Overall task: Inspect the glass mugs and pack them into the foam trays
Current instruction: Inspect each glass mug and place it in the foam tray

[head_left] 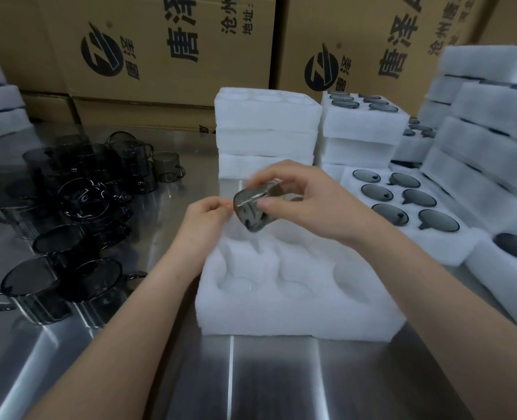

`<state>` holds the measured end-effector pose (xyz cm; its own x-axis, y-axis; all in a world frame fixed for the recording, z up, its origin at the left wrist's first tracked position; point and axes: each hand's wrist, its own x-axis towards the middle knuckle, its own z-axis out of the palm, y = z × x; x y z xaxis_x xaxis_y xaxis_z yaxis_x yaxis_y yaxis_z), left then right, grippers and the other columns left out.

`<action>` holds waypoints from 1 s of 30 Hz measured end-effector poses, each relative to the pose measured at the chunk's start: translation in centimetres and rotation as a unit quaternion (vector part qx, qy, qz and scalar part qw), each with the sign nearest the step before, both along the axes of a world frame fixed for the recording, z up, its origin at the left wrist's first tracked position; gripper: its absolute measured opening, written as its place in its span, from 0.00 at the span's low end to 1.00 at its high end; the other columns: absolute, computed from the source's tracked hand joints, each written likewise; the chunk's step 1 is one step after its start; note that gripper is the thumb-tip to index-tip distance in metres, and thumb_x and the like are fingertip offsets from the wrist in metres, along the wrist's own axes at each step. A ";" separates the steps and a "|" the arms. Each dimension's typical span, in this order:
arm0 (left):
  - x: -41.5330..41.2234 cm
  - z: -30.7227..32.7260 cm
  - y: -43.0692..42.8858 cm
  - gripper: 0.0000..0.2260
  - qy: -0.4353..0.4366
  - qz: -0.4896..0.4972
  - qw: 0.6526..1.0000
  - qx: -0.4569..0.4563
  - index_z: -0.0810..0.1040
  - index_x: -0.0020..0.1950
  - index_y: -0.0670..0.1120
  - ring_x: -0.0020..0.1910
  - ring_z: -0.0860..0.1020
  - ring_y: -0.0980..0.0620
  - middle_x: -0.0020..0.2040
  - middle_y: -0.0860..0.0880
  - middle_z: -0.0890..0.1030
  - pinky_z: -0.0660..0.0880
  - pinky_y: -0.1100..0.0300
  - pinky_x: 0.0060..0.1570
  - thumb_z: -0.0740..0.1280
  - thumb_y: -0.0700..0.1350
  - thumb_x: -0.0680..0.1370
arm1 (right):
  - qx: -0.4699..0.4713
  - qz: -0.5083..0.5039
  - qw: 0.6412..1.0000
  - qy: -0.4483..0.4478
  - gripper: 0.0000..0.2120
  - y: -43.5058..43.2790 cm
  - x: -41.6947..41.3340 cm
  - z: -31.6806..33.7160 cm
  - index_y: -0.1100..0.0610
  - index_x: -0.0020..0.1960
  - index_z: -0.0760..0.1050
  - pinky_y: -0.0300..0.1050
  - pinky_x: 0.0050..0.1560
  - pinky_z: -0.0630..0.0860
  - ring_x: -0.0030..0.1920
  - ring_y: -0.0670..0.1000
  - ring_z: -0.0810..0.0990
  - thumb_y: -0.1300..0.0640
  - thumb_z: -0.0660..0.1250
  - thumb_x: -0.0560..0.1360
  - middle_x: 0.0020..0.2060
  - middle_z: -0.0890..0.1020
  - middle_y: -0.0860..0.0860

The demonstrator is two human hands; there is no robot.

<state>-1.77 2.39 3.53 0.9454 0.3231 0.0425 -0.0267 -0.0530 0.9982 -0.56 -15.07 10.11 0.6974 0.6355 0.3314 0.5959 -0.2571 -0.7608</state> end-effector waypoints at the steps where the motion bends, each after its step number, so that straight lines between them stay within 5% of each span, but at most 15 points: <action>1: 0.0 0.0 0.0 0.08 -0.002 -0.005 1.000 -0.001 0.81 0.41 0.42 0.44 0.78 0.44 0.41 0.41 0.81 0.73 0.50 0.50 0.65 0.35 0.78 | -0.020 0.014 1.000 -0.009 0.20 0.3 0.0 0.2 0.46 0.59 0.74 0.32 0.50 0.73 0.53 0.37 0.76 0.66 0.70 0.74 0.52 0.76 0.37; 8: 0.4 -0.7 0.4 0.19 -0.019 -0.001 1.000 -0.011 0.83 0.37 0.51 0.35 0.80 0.56 0.34 0.53 0.83 0.74 0.65 0.35 0.58 0.37 0.81 | -0.138 0.038 0.990 -0.010 0.27 2.3 0.4 -0.3 0.47 0.61 0.67 0.26 0.48 0.69 0.66 0.41 0.72 0.70 0.67 0.70 0.62 0.76 0.43; 13: 0.4 -0.8 0.4 0.15 -0.014 -0.008 1.000 -0.006 0.82 0.48 0.43 0.51 0.81 0.42 0.49 0.40 0.84 0.76 0.47 0.53 0.55 0.34 0.79 | -0.166 0.045 0.985 -0.016 0.26 2.6 0.2 -1.5 0.49 0.66 0.67 0.33 0.54 0.74 0.70 0.40 0.68 0.70 0.62 0.73 0.66 0.73 0.42; 15: 0.7 -0.9 0.2 0.15 -0.027 0.005 1.000 0.010 0.80 0.46 0.39 0.46 0.82 0.46 0.42 0.43 0.84 0.80 0.57 0.47 0.54 0.31 0.78 | -0.184 0.047 0.981 -0.043 0.26 2.7 -0.2 -2.0 0.48 0.69 0.66 0.28 0.54 0.68 0.68 0.42 0.68 0.68 0.60 0.75 0.66 0.72 0.44; 17: 0.5 -0.7 0.0 0.17 -0.046 0.009 0.999 0.024 0.78 0.41 0.41 0.35 0.81 0.56 0.34 0.50 0.81 0.76 0.69 0.33 0.53 0.27 0.76 | -0.222 0.059 0.970 -0.073 0.26 3.0 -0.5 -2.7 0.50 0.73 0.62 0.38 0.68 0.63 0.71 0.46 0.63 0.65 0.57 0.78 0.70 0.68 0.47; 19: 0.2 -0.4 -0.1 0.17 -0.053 -0.005 0.998 0.017 0.78 0.42 0.43 0.31 0.80 0.60 0.35 0.49 0.81 0.74 0.70 0.30 0.55 0.28 0.77 | -0.290 0.048 0.950 -0.108 0.27 3.1 -0.8 -3.3 0.52 0.79 0.51 0.53 0.77 0.49 0.77 0.45 0.51 0.56 0.54 0.82 0.78 0.56 0.48; 24: 0.4 -0.4 0.1 0.13 -0.042 0.001 0.999 0.001 0.78 0.44 0.43 0.37 0.79 0.55 0.38 0.47 0.80 0.75 0.71 0.30 0.57 0.30 0.79 | -0.391 0.042 0.911 -0.128 0.34 3.2 -1.3 -3.8 0.50 0.78 0.32 0.56 0.77 0.35 0.76 0.40 0.35 0.39 0.47 0.82 0.79 0.38 0.44; 30: 0.9 -0.5 0.3 0.11 -0.045 0.064 0.995 0.055 0.78 0.54 0.43 0.46 0.79 0.52 0.45 0.49 0.80 0.76 0.62 0.45 0.57 0.34 0.80 | -0.347 0.022 0.932 -0.103 0.34 3.2 -0.9 -4.2 0.49 0.79 0.35 0.52 0.77 0.37 0.77 0.40 0.41 0.40 0.49 0.82 0.80 0.44 0.44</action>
